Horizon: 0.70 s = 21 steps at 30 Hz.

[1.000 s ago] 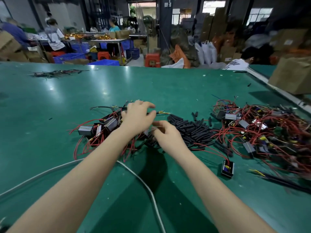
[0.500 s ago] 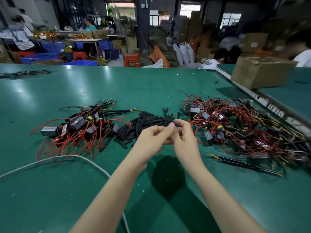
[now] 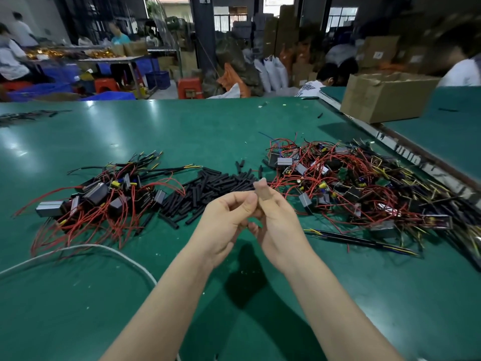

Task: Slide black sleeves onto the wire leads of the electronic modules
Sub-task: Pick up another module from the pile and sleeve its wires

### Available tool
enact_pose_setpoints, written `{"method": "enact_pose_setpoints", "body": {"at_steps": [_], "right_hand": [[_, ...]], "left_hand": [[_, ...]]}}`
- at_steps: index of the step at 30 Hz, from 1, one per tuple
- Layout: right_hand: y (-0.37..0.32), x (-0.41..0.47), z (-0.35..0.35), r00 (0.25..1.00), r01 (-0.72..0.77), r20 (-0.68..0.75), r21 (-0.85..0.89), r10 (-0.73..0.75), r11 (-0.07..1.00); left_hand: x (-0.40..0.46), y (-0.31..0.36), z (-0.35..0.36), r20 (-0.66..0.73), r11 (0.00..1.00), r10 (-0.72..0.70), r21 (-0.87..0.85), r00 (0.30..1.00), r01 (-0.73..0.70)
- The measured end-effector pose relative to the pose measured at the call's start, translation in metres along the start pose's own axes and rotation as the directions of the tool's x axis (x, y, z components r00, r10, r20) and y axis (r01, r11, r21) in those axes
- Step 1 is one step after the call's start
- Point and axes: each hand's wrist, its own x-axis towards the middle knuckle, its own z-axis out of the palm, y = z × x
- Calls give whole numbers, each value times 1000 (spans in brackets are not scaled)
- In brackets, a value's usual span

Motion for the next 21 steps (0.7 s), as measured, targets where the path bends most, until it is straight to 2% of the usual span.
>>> {"method": "enact_pose_setpoints", "body": {"at_steps": [4, 10, 14, 18, 21], "right_hand": [[0, 0, 1, 999, 18, -31, -60, -20, 998], [9, -1, 8, 988, 6, -151, -173, -33, 985], [10, -5, 13, 985, 57, -152, -174, -84, 983], [8, -10, 14, 986, 60, -139, -215, -92, 975], [3, -14, 17, 985, 79, -137, -216, -110, 973]], "left_hand": [[-3, 4, -5, 32, 994, -90, 64, 995, 87], [-8, 3, 3, 16, 978, -63, 201, 998, 58], [-11, 2, 4, 26, 994, -45, 100, 999, 42], [-15, 4, 2, 14, 996, -28, 81, 1000, 26], [-20, 6, 1, 70, 998, -56, 33, 996, 54]]}}
